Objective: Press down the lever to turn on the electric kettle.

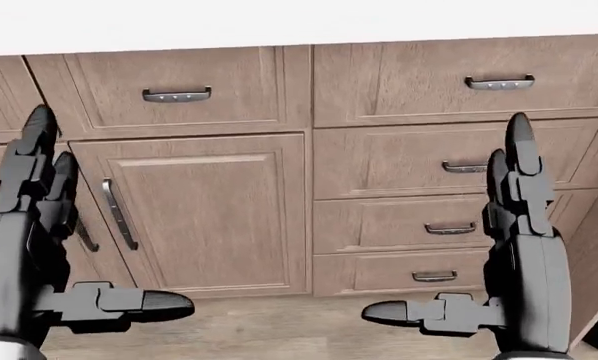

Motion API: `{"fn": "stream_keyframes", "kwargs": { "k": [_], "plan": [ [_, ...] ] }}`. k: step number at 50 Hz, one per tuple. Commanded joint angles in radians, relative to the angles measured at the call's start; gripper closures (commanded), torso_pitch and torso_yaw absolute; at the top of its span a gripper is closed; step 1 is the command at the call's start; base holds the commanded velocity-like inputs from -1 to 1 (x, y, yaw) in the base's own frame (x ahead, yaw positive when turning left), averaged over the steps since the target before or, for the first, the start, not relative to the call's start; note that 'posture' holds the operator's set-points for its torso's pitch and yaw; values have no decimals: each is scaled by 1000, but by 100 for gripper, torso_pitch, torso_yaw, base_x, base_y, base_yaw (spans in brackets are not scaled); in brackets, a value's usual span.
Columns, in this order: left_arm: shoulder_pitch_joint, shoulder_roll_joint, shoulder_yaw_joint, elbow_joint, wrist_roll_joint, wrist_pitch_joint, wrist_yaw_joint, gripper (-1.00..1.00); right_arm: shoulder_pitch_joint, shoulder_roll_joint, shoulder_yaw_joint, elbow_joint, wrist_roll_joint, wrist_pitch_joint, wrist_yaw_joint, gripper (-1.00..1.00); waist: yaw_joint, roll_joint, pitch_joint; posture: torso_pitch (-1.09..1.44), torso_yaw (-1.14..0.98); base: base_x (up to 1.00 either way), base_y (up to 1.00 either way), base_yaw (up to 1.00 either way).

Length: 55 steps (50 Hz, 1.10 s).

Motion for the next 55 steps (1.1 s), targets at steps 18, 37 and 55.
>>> {"fn": "stream_keyframes", "kwargs": {
  "k": [18,37,55],
  "plan": [
    [-33,12,11,-45,33,-5,-12,-100,-2,4,22,-10,-25,-65,-4,-100,-3,-70,-5,0,0,0,14,0],
    [1,-1,5,-52,40,-33,-8,-100,-2,7,27,9,-39,-73,-8,-100,11,-87,3,0,0,0,19,1],
    [5,-1,5,-49,41,-44,-9,-100,-4,5,29,26,-31,-74,-2,-100,31,6,-10,0,0,0,0,47]
  ]
}}
